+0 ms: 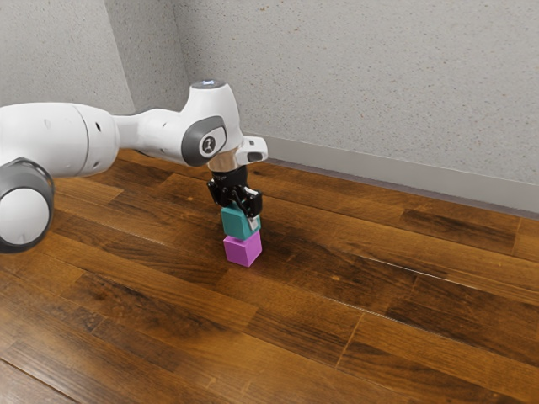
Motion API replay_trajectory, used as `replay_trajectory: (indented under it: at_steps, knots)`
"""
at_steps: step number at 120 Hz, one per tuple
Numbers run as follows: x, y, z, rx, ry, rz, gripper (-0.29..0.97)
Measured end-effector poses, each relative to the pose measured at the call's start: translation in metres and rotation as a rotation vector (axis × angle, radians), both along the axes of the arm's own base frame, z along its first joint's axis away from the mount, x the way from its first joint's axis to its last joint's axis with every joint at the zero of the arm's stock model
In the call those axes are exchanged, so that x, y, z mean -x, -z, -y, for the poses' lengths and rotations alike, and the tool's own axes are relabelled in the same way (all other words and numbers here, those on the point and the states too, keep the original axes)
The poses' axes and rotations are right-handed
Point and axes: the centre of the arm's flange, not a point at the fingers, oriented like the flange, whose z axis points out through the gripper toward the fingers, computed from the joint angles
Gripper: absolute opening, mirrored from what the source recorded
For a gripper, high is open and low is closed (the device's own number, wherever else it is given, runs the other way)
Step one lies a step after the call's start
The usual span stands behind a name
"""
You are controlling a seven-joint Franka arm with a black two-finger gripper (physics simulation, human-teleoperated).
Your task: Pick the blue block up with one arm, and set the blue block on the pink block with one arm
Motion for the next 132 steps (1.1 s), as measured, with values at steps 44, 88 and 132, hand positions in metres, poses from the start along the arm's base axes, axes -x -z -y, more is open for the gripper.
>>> replay_trajectory:
  at_steps: [44, 88, 132]
  knots:
    - [0.0026, 0.0011, -0.0026, -0.003, 0.000, -0.005, 0.34]
    - [0.0056, 0.0039, -0.0025, -0.001, 0.001, -0.014, 0.34]
    - [0.0056, 0.0070, -0.0030, 0.015, 0.001, -0.020, 0.59]
